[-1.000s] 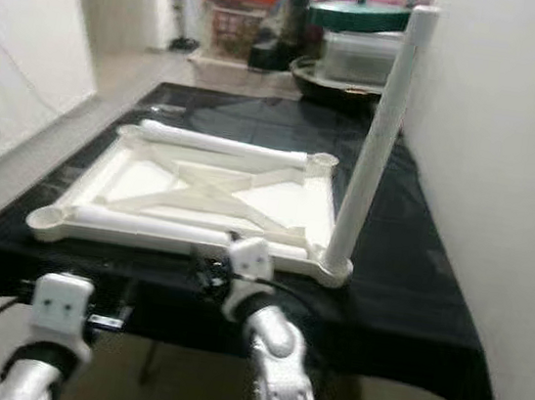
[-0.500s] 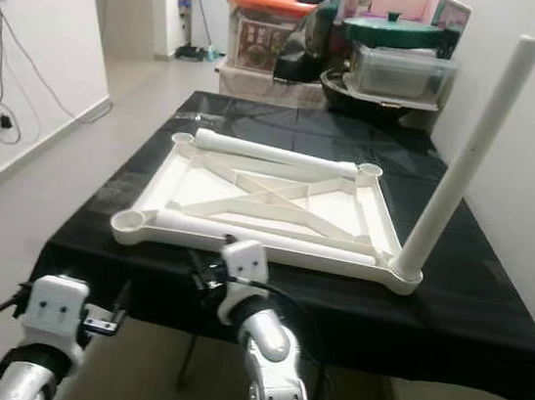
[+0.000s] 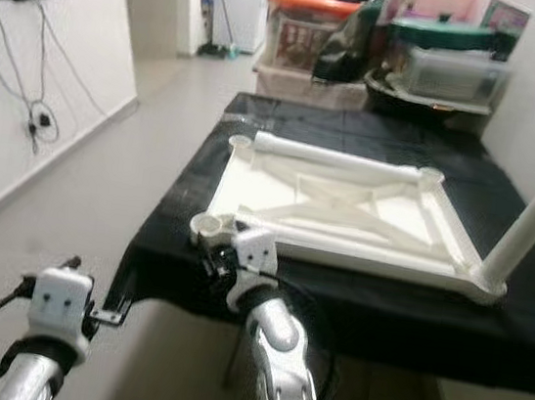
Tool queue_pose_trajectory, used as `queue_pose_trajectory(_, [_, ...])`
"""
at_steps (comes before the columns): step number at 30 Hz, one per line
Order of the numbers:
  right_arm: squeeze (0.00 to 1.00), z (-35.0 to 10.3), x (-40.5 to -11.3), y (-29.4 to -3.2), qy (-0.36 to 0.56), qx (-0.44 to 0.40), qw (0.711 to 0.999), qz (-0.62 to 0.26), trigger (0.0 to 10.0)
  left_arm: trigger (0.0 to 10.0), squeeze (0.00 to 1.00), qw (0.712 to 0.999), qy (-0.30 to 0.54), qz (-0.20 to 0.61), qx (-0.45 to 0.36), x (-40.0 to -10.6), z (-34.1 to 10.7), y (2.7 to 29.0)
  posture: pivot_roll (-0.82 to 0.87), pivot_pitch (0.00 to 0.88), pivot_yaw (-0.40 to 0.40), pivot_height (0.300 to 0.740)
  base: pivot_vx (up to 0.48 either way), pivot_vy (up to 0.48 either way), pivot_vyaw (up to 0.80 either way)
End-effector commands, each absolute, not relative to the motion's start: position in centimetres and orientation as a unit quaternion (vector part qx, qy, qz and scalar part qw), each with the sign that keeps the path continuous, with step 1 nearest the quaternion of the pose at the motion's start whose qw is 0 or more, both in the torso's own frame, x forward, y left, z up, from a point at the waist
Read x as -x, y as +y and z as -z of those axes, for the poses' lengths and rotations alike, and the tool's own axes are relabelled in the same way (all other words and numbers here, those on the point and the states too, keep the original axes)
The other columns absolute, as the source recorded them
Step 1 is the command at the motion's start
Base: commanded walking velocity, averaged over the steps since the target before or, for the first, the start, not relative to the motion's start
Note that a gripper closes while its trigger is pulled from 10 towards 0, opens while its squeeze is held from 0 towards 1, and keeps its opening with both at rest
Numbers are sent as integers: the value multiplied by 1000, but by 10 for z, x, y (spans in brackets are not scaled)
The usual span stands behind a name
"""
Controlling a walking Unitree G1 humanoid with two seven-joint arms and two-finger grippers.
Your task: Building children table
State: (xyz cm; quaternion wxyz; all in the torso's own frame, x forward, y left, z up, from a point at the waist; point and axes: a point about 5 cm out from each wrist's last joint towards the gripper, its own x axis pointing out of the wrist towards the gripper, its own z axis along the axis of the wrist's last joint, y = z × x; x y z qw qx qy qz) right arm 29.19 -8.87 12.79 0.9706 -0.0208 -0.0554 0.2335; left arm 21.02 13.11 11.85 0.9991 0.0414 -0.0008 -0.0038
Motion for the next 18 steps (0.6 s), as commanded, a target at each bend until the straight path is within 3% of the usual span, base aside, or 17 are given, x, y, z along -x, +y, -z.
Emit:
queue_pose_trajectory(1, [0, -132, -296, -93, -59, 20, 973, -222, 10000, 10000, 0, 999, -9, -10, -44, -214, -125, 133, 22, 0, 14, 740, 0, 0, 0])
queue_pose_trajectory(18, [0, -160, -313, -94, -107, 14, 975, -197, 10000, 10000, 0, 992, -82, -79, -58, -227, -162, 154, 8, 0, 13, 740, 0, 0, 0])
